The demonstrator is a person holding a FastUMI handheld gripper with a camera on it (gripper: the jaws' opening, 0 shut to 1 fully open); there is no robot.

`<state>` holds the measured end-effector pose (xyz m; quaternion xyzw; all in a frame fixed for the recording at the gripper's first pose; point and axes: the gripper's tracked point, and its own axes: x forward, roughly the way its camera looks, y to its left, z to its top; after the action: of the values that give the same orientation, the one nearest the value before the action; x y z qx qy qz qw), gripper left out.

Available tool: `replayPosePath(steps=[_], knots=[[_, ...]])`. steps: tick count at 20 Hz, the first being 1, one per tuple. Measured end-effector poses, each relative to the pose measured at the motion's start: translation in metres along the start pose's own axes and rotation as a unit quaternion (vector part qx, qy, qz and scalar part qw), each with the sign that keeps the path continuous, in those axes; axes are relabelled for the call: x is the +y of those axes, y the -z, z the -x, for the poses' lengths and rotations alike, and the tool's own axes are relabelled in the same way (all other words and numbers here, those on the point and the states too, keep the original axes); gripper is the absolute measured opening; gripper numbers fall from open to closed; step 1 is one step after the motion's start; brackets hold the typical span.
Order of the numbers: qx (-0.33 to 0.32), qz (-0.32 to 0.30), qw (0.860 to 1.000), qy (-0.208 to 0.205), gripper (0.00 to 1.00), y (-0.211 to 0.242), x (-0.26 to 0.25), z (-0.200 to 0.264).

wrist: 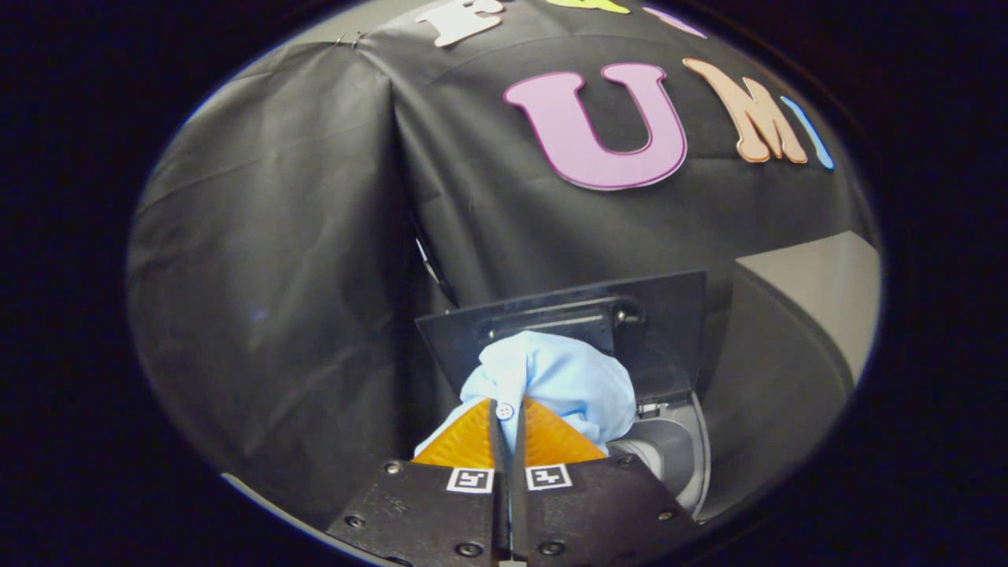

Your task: Put the clothes into the washing machine and then close the washing machine lid.

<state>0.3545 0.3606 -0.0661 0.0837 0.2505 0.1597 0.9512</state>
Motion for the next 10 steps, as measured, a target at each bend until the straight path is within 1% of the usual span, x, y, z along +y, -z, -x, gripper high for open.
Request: replayPosePath(steps=[3,7,10], knots=[[-0.002,0.008,1.000,0.009,0.01,0.023,0.001,-0.020],[-0.005,0.025,0.999,0.028,0.01,0.061,-0.014,-0.043],[-0.026,0.026,0.997,0.069,0.01,0.077,-0.035,-0.050]])
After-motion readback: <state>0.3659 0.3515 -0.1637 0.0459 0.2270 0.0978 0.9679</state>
